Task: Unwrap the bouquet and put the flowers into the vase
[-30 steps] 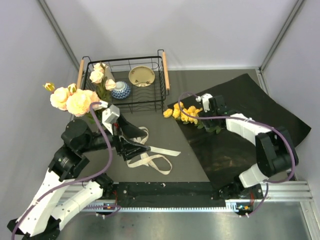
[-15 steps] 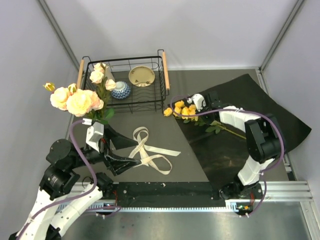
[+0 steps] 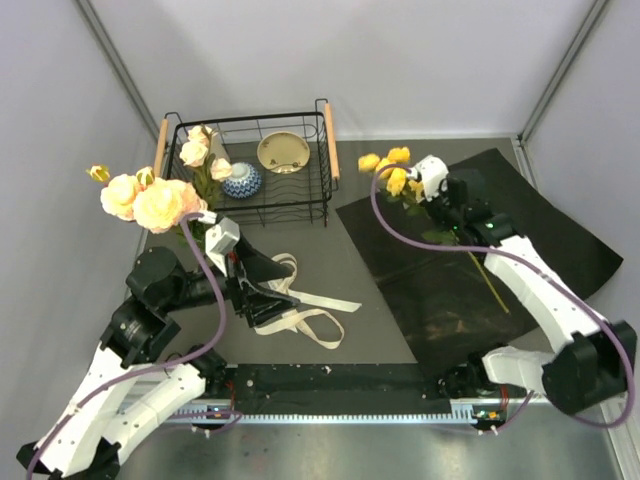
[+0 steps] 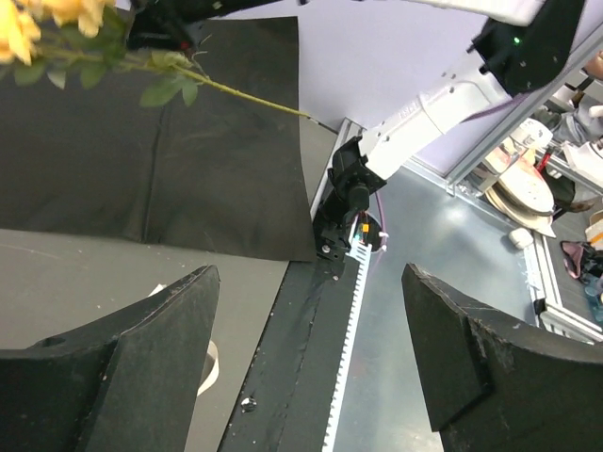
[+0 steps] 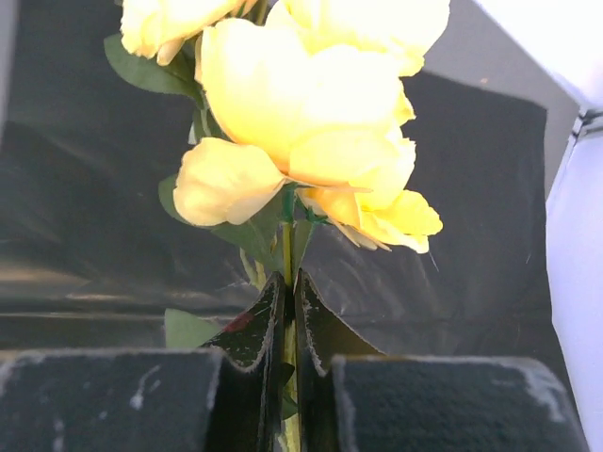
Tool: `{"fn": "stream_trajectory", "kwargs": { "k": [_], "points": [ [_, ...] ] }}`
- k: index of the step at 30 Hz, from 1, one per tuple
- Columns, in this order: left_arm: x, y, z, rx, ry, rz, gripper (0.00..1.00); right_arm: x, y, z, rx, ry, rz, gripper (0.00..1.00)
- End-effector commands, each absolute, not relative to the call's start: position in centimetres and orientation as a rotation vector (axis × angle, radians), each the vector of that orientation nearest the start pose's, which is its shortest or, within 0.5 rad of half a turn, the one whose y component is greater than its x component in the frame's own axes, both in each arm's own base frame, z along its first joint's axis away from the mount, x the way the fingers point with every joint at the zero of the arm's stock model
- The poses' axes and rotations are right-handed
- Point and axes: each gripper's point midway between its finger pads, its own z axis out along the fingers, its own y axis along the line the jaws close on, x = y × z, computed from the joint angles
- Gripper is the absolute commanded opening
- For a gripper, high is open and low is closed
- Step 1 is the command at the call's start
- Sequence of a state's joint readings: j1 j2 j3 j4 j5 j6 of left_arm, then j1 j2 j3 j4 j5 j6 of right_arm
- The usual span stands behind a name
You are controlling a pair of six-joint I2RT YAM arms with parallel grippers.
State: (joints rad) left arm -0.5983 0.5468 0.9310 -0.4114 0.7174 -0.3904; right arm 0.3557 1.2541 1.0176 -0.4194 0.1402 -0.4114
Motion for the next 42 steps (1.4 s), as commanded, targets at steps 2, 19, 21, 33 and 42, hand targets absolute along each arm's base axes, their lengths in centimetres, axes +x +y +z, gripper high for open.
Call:
{"fn": "stream_trajectory", "kwargs": {
  "k": [2, 19, 21, 33, 42],
  "points": [
    [9.6, -22.7, 37.7, 0.74, 1.498, -1.387, 0.83, 32.3, 11.6, 26.6, -0.609, 1.886, 0.106, 0.0],
    [17.5, -32.7, 39.2, 0.504, 1.463, -1.393, 0.74, 19.2, 21.8, 39.0, -0.539, 1.342, 1.235, 0.0],
    [18.1, -33.1, 39.4, 0.473, 1.442, -1.398, 0.79, 18.6, 22.2, 38.9, -0.553, 1.343, 1.267, 0.0],
    [20.1, -34.3, 40.7, 0.417, 1.43, -1.376, 0.64, 16.4, 23.7, 38.1, -0.62, 1.321, 1.352, 0.0],
    [19.8, -33.8, 41.1, 0.423, 1.425, -1.37, 0.52, 15.9, 24.3, 37.4, -0.651, 1.328, 1.369, 0.0]
  ]
}}
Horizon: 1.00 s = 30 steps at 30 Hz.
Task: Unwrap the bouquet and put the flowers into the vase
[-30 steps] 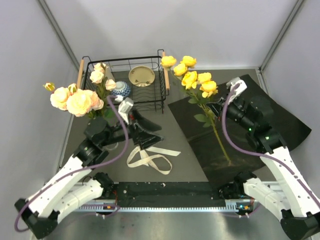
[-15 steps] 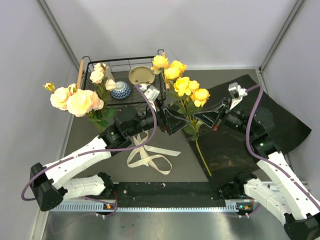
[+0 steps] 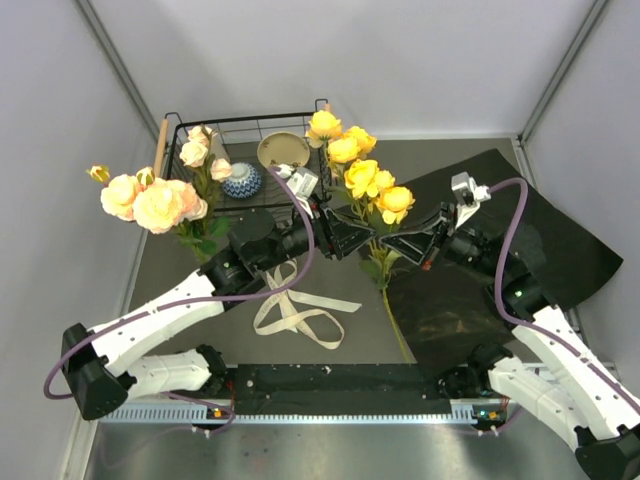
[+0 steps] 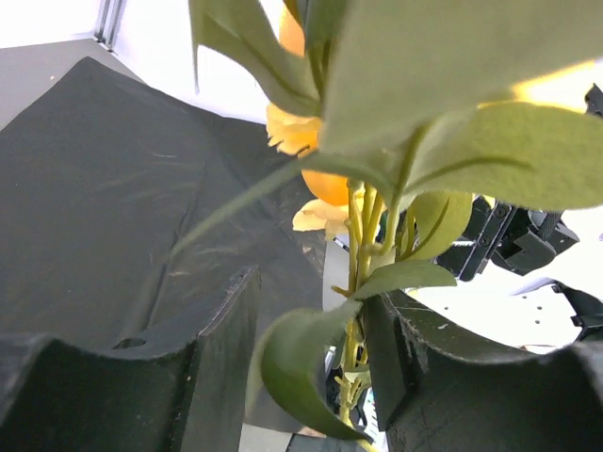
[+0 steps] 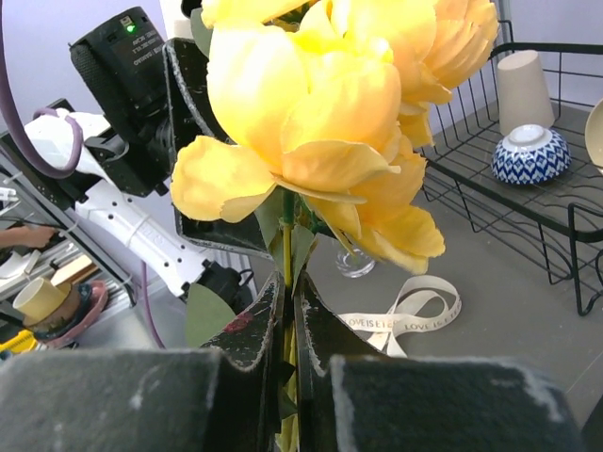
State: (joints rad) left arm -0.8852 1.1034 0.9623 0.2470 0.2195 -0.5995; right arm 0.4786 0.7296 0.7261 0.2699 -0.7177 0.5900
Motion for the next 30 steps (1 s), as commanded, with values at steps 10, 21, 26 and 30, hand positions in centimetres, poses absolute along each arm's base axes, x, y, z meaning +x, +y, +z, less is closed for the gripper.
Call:
{"fn": "stream_trajectory", "kwargs": {
  "k": [10, 21, 26, 30],
  "points": [
    [18.8, -33.5, 42.8, 0.52, 1.37, -1.344, 0.0, 16.2, 24.4, 36.9, -0.641, 1.374, 1.343, 0.24],
    [16.3, -24.7, 45.8, 0.576, 1.3, -0.997, 0.0, 17.9, 22.3, 36.0, -0.55, 1.463, 1.141, 0.99],
    [14.0, -18.1, 48.6, 0.555, 1.21, -0.813, 0.0, 19.0, 22.1, 34.7, -0.54, 1.501, 1.079, 0.99],
    [13.6, -13.3, 49.3, 0.583, 1.178, -0.578, 0.0, 19.7, 22.6, 34.0, -0.529, 1.534, 1.094, 0.99]
  ]
}}
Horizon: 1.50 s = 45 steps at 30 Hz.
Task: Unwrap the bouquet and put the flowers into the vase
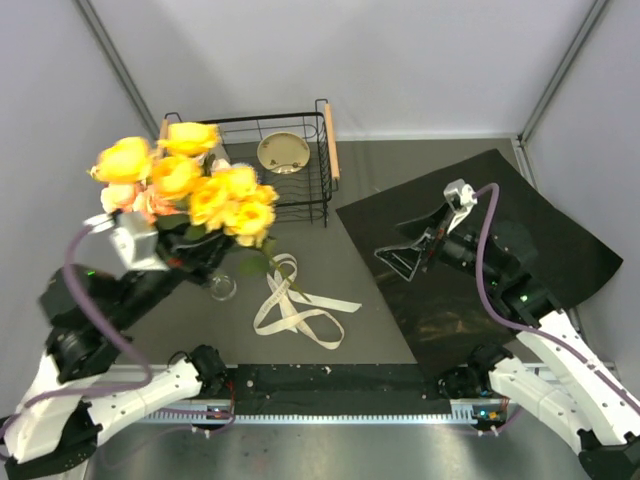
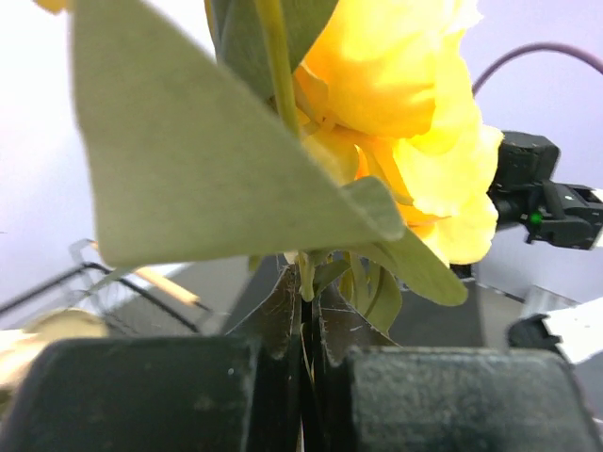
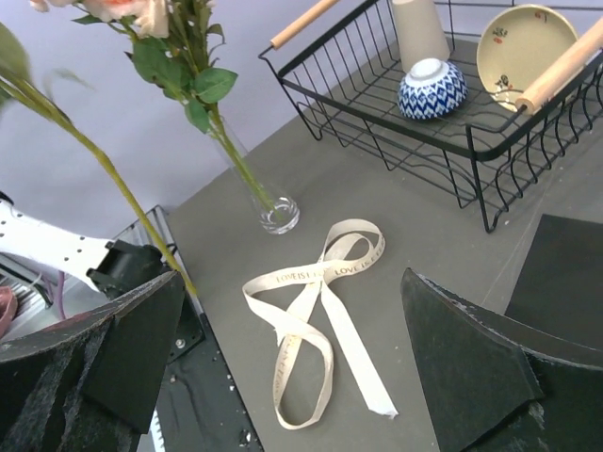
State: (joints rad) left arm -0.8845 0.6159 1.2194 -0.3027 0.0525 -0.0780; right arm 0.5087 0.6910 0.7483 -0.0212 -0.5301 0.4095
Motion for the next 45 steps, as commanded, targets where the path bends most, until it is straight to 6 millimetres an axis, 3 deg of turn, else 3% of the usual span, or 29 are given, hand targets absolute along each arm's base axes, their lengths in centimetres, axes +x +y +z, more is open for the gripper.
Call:
{"fn": "stream_trajectory", "kwargs": {
  "k": [1, 2, 6, 9, 13, 21, 45],
  "points": [
    [13.3, -12.2, 50.0, 0.575, 1.163, -0.542, 0.0, 19.9, 22.8, 33.8, -0.52, 1.549, 1.106, 0.99],
    [13.6, -10.7, 50.3, 0.557, 1.156, -0.463, 0.0, 19.9, 22.9, 33.8, -0.518, 1.555, 1.113, 0.99],
    [14.0, -7.8, 50.5, 0.558, 1.15, -0.285, 0.0, 20.1, 23.3, 34.2, -0.509, 1.539, 1.139, 0.99],
    [15.0, -6.8, 49.7, 0.588, 1.193, -0.156, 0.0, 20.3, 23.3, 34.3, -0.5, 1.539, 1.142, 0.99],
    [16.6, -6.4, 48.7, 0.602, 1.242, -0.036, 0.0, 20.4, 23.3, 34.2, -0.495, 1.545, 1.136, 0.99],
    [16.5, -6.1, 51.6, 0.581, 1.196, -0.026, 0.0, 20.6, 23.3, 34.4, -0.476, 1.542, 1.145, 0.99],
    [16.9, -7.0, 54.1, 0.587, 1.146, -0.023, 0.0, 20.4, 23.2, 33.9, -0.463, 1.556, 1.156, 0.99]
  ]
}}
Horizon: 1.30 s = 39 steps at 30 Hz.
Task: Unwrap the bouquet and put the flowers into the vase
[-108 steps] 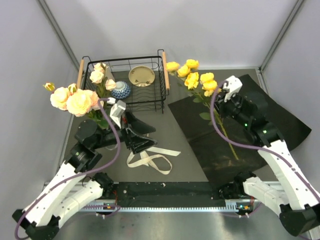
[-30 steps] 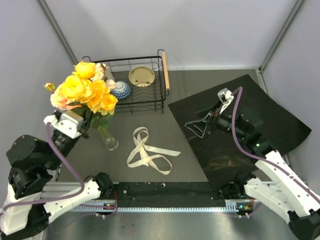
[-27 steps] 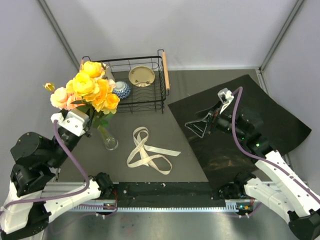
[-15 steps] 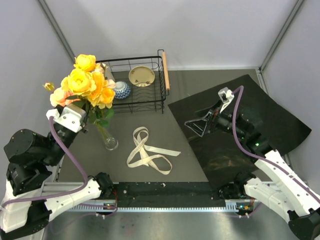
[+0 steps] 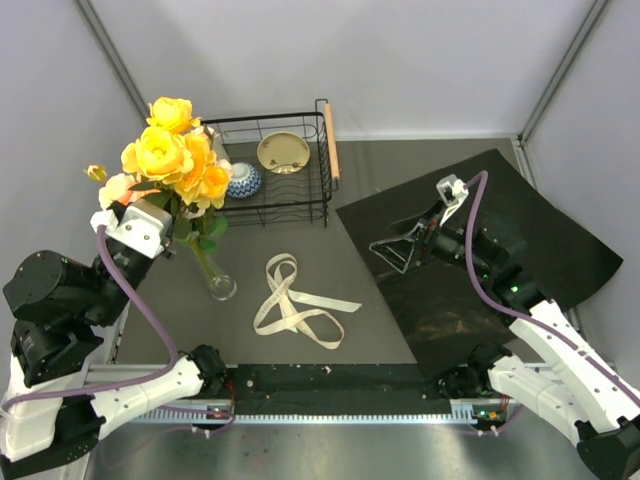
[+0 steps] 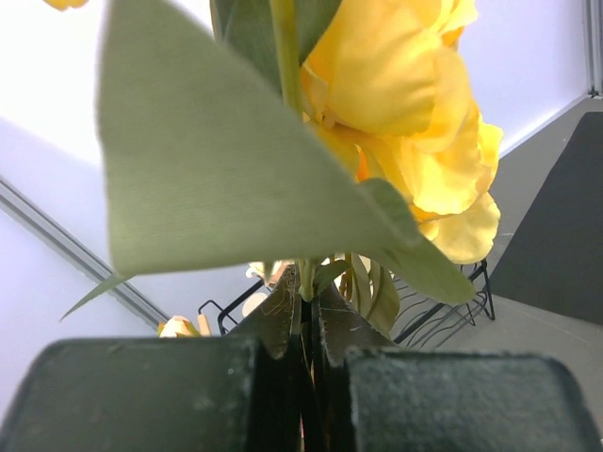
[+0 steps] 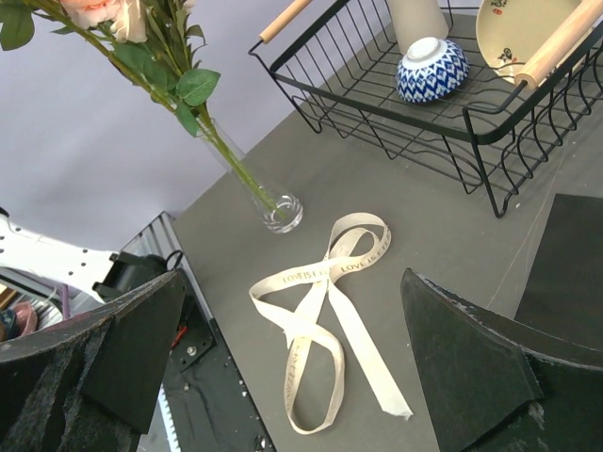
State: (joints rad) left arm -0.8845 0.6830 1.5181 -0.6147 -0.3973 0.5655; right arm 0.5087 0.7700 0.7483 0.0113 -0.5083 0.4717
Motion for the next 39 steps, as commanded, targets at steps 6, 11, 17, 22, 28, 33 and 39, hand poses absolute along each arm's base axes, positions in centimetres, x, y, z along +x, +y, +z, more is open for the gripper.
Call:
{"fn": "stream_trajectory", "kwargs": {
  "k": [6, 11, 17, 22, 28, 33, 39],
  "points": [
    [16.5, -7.4, 53.8, 0.617, 1.124, -0.041, 0.0, 20.4, 23.2, 33.8, -0.463, 1.558, 1.15, 0.99],
    [16.4, -7.9, 54.0, 0.651, 1.1, -0.04, 0.0, 20.3, 23.2, 33.9, -0.466, 1.551, 1.152, 0.99],
    [16.8, -8.7, 52.2, 0.697, 1.141, -0.041, 0.0, 20.3, 23.2, 33.8, -0.46, 1.556, 1.154, 0.99],
    [16.7, -8.7, 50.6, 0.715, 1.166, -0.049, 0.0, 20.4, 23.2, 33.7, -0.459, 1.556, 1.153, 0.99],
    [16.8, -8.7, 49.2, 0.713, 1.199, -0.051, 0.0, 20.5, 23.4, 33.6, -0.457, 1.559, 1.167, 0.99],
    [17.2, -8.8, 47.8, 0.683, 1.235, -0.065, 0.0, 20.4, 23.5, 33.5, -0.455, 1.56, 1.18, 0.99],
    [17.8, -8.5, 45.4, 0.624, 1.267, -0.062, 0.0, 20.2, 23.6, 33.5, -0.462, 1.555, 1.19, 0.99]
  ]
}}
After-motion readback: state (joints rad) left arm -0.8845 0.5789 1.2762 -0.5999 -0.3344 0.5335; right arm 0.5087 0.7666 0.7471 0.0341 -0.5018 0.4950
